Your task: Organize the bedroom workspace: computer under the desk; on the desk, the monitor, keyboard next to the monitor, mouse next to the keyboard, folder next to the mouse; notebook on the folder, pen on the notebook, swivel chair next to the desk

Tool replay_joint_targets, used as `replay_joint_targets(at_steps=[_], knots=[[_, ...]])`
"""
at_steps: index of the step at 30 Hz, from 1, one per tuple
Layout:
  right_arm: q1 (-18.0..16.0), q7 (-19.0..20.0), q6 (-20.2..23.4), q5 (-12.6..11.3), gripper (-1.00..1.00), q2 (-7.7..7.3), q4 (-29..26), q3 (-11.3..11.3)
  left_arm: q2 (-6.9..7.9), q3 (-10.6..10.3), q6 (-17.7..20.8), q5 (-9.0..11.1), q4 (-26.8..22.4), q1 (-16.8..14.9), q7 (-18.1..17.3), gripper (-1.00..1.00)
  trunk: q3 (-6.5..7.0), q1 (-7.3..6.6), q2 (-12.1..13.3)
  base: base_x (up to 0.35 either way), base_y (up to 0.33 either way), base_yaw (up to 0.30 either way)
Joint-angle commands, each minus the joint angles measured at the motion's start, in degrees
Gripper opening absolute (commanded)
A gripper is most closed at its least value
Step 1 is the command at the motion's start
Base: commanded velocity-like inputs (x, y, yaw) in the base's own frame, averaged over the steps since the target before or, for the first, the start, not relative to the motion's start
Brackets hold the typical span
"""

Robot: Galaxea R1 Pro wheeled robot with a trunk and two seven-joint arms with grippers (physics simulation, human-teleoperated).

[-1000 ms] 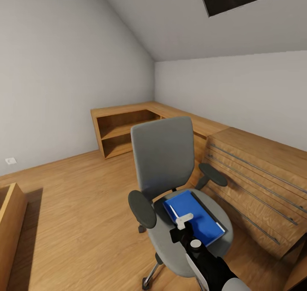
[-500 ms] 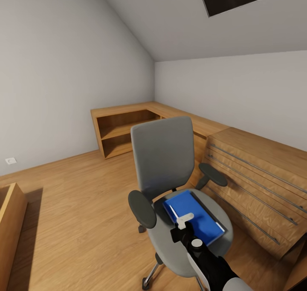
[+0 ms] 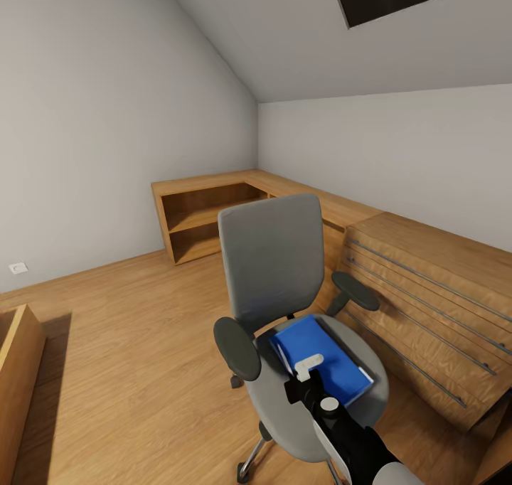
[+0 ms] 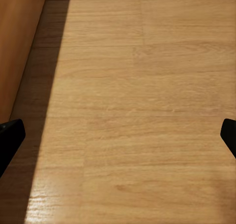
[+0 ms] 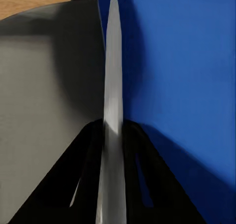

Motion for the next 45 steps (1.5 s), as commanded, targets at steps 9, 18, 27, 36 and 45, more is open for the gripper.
replay_joint_targets(at_steps=[9, 18, 27, 36, 45], knots=[[0.0, -0.1, 0.2, -0.6, -1.0, -0.05, 4.6, 0.2, 0.09, -0.3, -0.3, 0.5, -0.1, 0.0, 0.3, 1.0, -0.05, 0.0, 0.0, 0.0, 0.0, 0.0], [0.0, -0.2, 0.1, -0.6, -1.0, -0.08, 4.5, 0.2, 0.09, -0.3, -0.4, 0.5, -0.1, 0.0, 0.2, 1.0, 1.03, -1.32, 2.4, 0.0, 0.0, 0.0], [0.2, -0.4, 0.2, -0.6, -1.0, -1.28, -2.7, -1.0, 0.09, -0.3, -0.4, 0.6, 0.0, 0.0, 0.2, 1.0, 2.64, -3.29, 6.0, 0.0, 0.0, 0.0], [2.8, -0.6, 3.7, -3.4, -1.0, -4.21, -16.6, -1.5, 0.01, -0.4, -0.4, 0.6, 0.7, 0.0, 0.3, 1.0, 4.26, -5.27, 9.6, 0.0, 0.0, 0.0], [3.5, -0.8, 16.0, -13.5, -1.0, -7.85, -23.8, -13.5, -0.21, -0.8, 0.1, 0.5, 2.4, 0.0, 0.2, 1.0, 5.87, -7.25, 13.2, 0.0, 0.0, 0.0]])
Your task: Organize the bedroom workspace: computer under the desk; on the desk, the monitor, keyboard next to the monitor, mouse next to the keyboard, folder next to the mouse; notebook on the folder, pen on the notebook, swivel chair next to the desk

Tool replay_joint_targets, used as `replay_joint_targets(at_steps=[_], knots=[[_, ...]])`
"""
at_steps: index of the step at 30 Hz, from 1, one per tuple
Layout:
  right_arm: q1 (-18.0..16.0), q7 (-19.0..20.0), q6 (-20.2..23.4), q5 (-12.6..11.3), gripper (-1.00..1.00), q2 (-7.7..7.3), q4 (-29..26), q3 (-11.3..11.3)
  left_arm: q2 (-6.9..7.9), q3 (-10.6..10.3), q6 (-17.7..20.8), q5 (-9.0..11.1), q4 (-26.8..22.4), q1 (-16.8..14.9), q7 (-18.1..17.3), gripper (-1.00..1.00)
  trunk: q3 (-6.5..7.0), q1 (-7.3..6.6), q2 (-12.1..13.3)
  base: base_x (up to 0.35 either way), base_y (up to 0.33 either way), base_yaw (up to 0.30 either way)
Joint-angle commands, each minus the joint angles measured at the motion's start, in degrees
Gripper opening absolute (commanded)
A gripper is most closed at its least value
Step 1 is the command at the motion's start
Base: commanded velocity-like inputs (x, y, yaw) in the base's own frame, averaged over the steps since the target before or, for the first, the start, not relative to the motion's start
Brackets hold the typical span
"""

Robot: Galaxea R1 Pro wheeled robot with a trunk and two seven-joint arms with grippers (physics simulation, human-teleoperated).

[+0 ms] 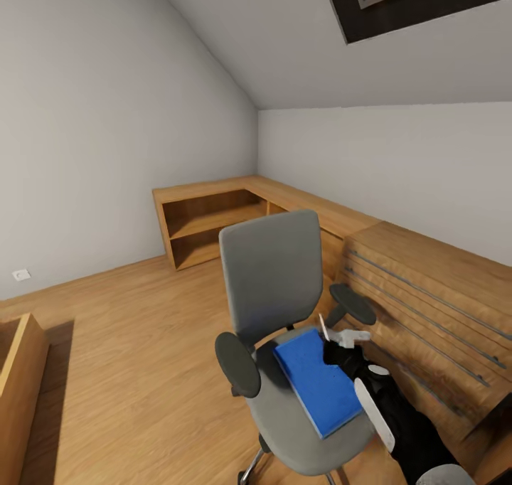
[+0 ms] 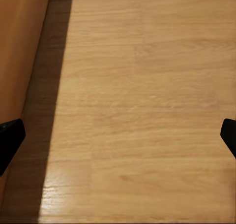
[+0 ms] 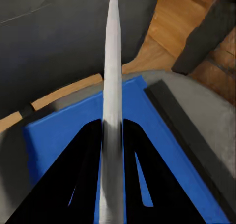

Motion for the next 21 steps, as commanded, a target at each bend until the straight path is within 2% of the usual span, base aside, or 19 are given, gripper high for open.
replay_joint_targets(at_steps=[1, 4, 6, 8, 10, 13, 19, 20, 21], knots=[[0.0, -0.2, 2.5, -0.9, -1.0, -0.12, -1.2, -3.0, 0.07, -0.3, -0.3, 0.5, 0.5, 0.0, 0.3, 1.0, 0.14, -0.23, 0.4, 0.0, 0.0, 0.0], [0.1, -0.2, 7.4, -1.3, -1.0, -0.26, -4.3, -7.7, -0.05, -0.4, -0.2, 0.5, 1.1, 0.0, 0.2, 1.0, 0.68, -0.89, 1.6, -0.106, 0.0, 0.0], [0.3, -0.2, 8.5, -1.4, -1.0, -0.3, -5.6, -8.5, -0.37, -0.4, -0.2, 0.5, 1.6, 0.0, 0.2, 1.0, 1.04, -1.32, 2.4, -0.231, 0.0, 0.0], [1.4, -0.2, 9.9, -1.4, -1.0, -0.33, -8.0, -9.6, -1.58, -0.5, -0.2, 0.3, 3.1, 0.0, 0.2, 1.0, 1.4, -1.76, 3.2, -0.292, 0.0, 0.0], [1.7, -0.2, 10.4, -1.5, -1.0, -0.33, -9.0, -9.9, -2.23, -0.5, -0.1, -0.6, 3.8, 0.0, 0.2, 1.0, 1.76, -2.2, 4.0, -0.322, 0.0, 0.0], [2.5, -0.2, 10.8, -1.5, -1.0, -0.33, -11.0, -10.1, -2.83, -0.4, 0.0, -3.6, 4.5, 0.0, 0.2, 1.0, 2.29, -2.86, 5.2, -0.334, 0.0, 0.0], [4.3, -0.2, 10.9, -1.6, -1.0, -0.29, -15.8, -10.2, -3.19, -0.4, 0.2, -5.0, 6.5, 0.0, 0.2, 1.0, 3.37, -4.18, 7.6, -0.338, 0.0, 0.0], [4.8, -0.3, 10.9, -1.7, -1.0, -0.19, -17.7, -10.4, -4.8, -0.4, 0.2, -5.2, 10.6, 0.0, 0.2, 1.0, 3.55, -4.4, 8.0, -0.097, 0.0, 0.0], [4.9, -0.3, 10.9, -1.7, -1.0, -0.18, -18.0, -10.6, -5.15, -0.4, 0.3, -5.3, 12.2, -0.1, 0.2, 1.0, 3.73, -4.62, 8.4, -0.078, 0.0, 0.0]])
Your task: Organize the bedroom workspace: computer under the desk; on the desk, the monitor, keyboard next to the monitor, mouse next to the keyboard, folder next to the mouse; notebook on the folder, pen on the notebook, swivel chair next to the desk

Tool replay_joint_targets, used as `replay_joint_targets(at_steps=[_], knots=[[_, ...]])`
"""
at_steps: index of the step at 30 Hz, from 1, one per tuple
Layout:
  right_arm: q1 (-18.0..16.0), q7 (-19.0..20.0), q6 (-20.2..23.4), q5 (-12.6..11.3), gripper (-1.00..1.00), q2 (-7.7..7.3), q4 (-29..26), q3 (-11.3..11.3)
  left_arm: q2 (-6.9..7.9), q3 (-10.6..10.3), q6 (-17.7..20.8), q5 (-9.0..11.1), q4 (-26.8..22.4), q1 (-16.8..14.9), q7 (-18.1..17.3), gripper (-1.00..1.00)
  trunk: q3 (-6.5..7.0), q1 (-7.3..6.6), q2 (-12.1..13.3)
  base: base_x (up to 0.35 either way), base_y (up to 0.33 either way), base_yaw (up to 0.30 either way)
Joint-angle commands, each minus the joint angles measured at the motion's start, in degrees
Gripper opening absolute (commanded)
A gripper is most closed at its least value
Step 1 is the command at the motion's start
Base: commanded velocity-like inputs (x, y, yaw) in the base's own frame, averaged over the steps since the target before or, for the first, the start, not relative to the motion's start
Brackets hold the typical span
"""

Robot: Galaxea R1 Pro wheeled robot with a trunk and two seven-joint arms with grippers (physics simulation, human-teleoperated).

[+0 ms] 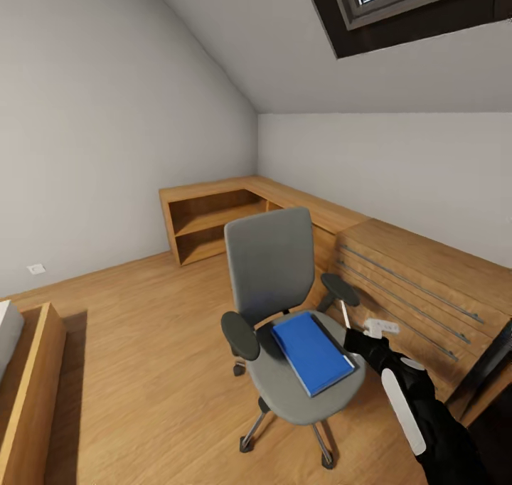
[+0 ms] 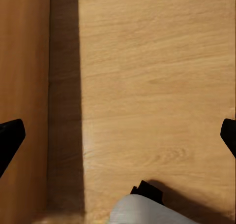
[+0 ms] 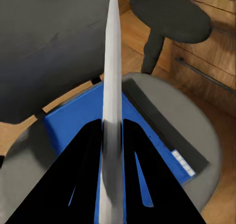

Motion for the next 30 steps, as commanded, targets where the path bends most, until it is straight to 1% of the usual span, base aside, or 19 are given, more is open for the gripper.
replay_joint_targets(at_steps=[1, 2, 5, 6, 10, 11, 12, 13, 15, 16, 17, 20, 25, 30], knots=[[0.1, -0.2, 0.3, -0.6, -1.0, 0.0, -0.3, -0.5, -0.14, -0.4, -0.3, 0.5, 1.4, -0.1, 0.4, 1.0, 0.14, -0.23, 0.4, -0.05, 0.0, 0.0], [1.6, -0.3, 0.3, -0.7, -1.0, 0.12, -2.6, -3.9, -0.55, -0.4, -0.2, 0.5, 4.6, -1.2, 0.4, 1.0, 0.32, -0.45, 0.8, -0.004, 0.0, -0.035], [2.2, -0.3, 0.3, -0.7, -1.0, 0.16, -3.0, -4.4, -0.59, -0.4, -0.2, 0.4, 5.4, -1.3, 0.4, 1.0, 0.86, -1.11, 2.0, -0.002, 0.0, -0.138], [2.6, -0.2, 0.2, -0.7, -1.0, 0.25, -3.2, -6.7, -0.59, -0.4, -0.5, 0.4, 6.1, -1.4, 0.4, 1.0, 0.86, -1.11, 2.0, 0.0, 0.0, -0.282], [2.6, -0.3, 0.2, -0.7, -1.0, 0.35, -3.3, -8.1, -0.52, -0.4, -0.7, 0.1, 6.3, -1.4, 0.4, 1.0, 0.86, -1.11, 2.0, 0.0, -0.002, -0.291], [2.6, -0.3, 0.2, -0.7, -1.0, 0.4, -3.3, -8.8, -0.51, -0.4, -0.7, -0.4, 6.5, -1.4, 0.4, 1.0, 0.84, -1.11, 2.0, 0.0, -0.072, -0.279], [2.6, -0.3, 0.3, -0.7, -1.0, 0.48, -3.3, -10.1, -0.54, -0.3, -0.7, -1.8, 7.3, -1.4, 0.4, 1.0, 0.82, -1.11, 2.0, 0.0, -0.208, -0.143], [2.6, -0.3, 0.3, -0.8, -1.0, 0.5, -3.3, -10.6, -0.57, -0.3, -0.7, -2.5, 7.6, -1.4, 0.4, 1.0, 0.81, -1.11, 2.0, 0.0, -0.245, -0.091], [2.6, -0.3, 0.3, -0.8, -1.0, 0.52, -3.4, -11.0, -0.63, -0.3, -0.7, -3.6, 7.9, -1.4, 0.4, 1.0, 0.79, -1.11, 2.0, 0.0, -0.268, -0.06], [2.6, -0.2, 0.3, -1.2, -1.0, 0.62, -3.5, -11.2, -0.66, -0.3, -0.7, -4.4, 8.0, -1.4, 0.4, 1.0, 0.79, -1.11, 2.0, 0.0, -0.303, -0.019], [2.6, -0.3, 0.3, -1.9, -1.0, 0.67, -3.5, -11.3, -0.64, -0.3, -0.7, -4.7, 8.1, -1.4, 0.4, 1.0, 0.79, -1.11, 2.0, 0.0, -0.323, -0.01], [2.6, -0.3, 0.3, -2.9, -1.0, 0.64, -3.6, -11.8, -0.63, -0.3, -0.7, -4.9, 8.2, -1.4, 0.4, 1.0, 0.78, -1.11, 2.0, 0.06, -0.338, -0.003], [2.6, -0.3, 0.3, -3.0, -1.0, 0.63, -3.7, -12.3, -0.63, -0.3, -0.7, -4.9, 8.2, -1.4, 0.5, 1.0, 0.83, -1.11, 2.0, 0.109, -0.338, -0.034], [2.6, -0.3, 0.3, -3.0, -1.0, 0.59, -3.7, -12.7, -0.62, -0.3, -0.7, -5.0, 8.2, -1.4, 0.5, 1.0, 1.03, -1.11, 2.0, 0.121, -0.334, -0.169]])
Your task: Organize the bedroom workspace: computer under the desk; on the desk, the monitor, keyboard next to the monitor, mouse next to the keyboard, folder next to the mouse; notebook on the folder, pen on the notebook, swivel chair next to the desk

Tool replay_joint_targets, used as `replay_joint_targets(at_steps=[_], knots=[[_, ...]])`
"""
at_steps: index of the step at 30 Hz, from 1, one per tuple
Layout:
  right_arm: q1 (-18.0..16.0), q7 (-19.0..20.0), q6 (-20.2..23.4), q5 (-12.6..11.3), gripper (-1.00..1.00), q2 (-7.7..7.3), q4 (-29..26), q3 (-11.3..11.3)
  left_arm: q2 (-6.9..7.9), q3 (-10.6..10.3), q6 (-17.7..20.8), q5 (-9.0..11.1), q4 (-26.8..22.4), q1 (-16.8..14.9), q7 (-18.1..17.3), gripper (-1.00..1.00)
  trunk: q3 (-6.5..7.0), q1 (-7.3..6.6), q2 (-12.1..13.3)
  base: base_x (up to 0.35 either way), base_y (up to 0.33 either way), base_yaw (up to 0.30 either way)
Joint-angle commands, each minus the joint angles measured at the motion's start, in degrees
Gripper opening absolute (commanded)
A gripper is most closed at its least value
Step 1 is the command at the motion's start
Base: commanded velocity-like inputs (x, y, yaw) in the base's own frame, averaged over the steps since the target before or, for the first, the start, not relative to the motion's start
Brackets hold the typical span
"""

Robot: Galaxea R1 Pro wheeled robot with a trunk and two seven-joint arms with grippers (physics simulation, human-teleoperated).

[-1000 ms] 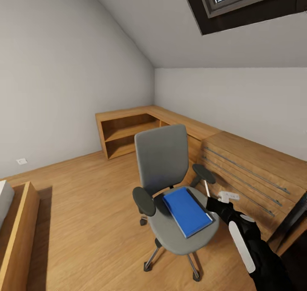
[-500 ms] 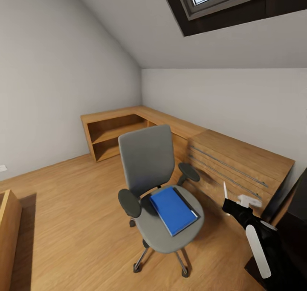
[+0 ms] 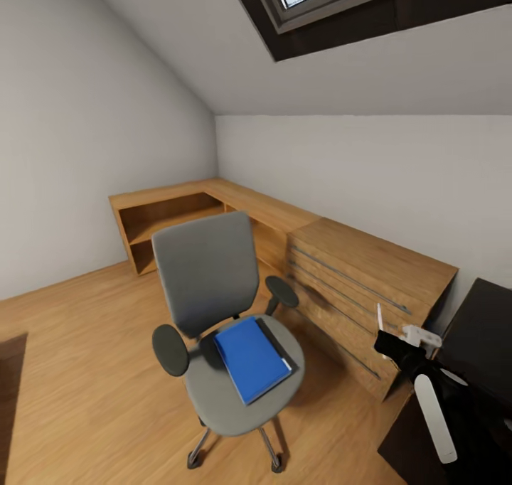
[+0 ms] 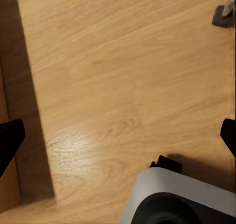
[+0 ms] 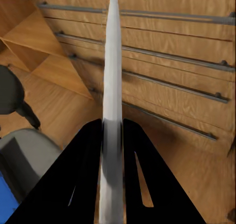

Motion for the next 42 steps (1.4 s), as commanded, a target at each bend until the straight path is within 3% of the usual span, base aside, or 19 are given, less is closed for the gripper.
replay_joint_targets(at_steps=[1, 11, 19, 30, 34, 36, 38, 39, 40, 42], knots=[[0.0, -0.2, 0.2, -0.6, -1.0, -0.02, 0.0, -0.1, 0.04, -0.3, -0.2, 0.4, -0.1, 0.0, 0.3, 1.0, 0.0, 0.01, 0.0, 0.122, -0.331, -0.2], [0.0, -0.2, 0.2, -0.6, -1.0, -0.06, 0.0, -1.5, 0.04, -0.2, -0.2, 0.4, -0.1, 0.0, 0.3, 1.0, 0.45, 0.01, 0.0, 0.083, -0.311, -0.232], [0.0, -0.2, 0.2, -0.6, -1.0, -0.12, 0.0, -3.8, 0.04, -0.2, -0.4, 0.5, -0.1, 0.0, 0.3, 1.0, 0.65, 0.01, 0.0, 0.005, -0.265, -0.257], [0.0, 0.0, -0.6, -0.1, -1.0, -0.23, 1.0, -4.0, 0.05, -0.1, -0.6, 0.4, -0.1, 0.0, 0.4, 1.0, 0.67, 0.01, 0.0, 0.038, -0.182, -0.027], [0.0, -0.3, -0.8, 3.0, -1.0, -0.19, 1.7, -3.9, 0.04, -0.1, -0.7, 0.4, -0.1, 0.0, 0.4, 1.0, 0.67, 0.01, 0.0, 0.237, -0.005, 0.0], [0.0, -0.6, -0.9, 6.8, -1.0, -0.12, 3.5, -3.9, 0.07, -0.1, -0.8, 0.5, -0.2, 0.0, 0.4, 1.0, 0.67, 0.01, 0.0, 0.289, -0.001, 0.0], [0.0, -1.2, -1.1, 9.0, -1.0, -0.09, 4.8, -3.9, 0.06, -0.1, -0.8, 0.5, -0.2, 0.0, 0.4, 1.0, 0.67, 0.01, 0.0, 0.244, -0.001, 0.0], [-0.1, -1.9, -1.4, 10.1, -1.0, -0.08, 5.5, -3.8, 0.05, -0.1, -0.8, 0.5, -0.2, 0.0, 0.4, 1.0, 0.67, 0.01, 0.0, 0.168, 0.0, 0.0], [-0.4, -5.3, -2.1, 12.3, -1.0, -0.12, 9.1, -3.7, 0.04, 0.0, -0.9, 0.5, -0.2, 0.0, 0.5, 1.0, 0.67, 0.01, 0.0, 0.029, 0.0, 0.0], [-0.5, -5.9, -2.4, 12.5, -1.0, -0.17, 10.7, -3.7, 0.04, 0.0, -0.9, 0.5, -0.2, 0.0, 0.5, 1.0, 0.67, 0.01, 0.0, 0.017, 0.0, 0.0]])
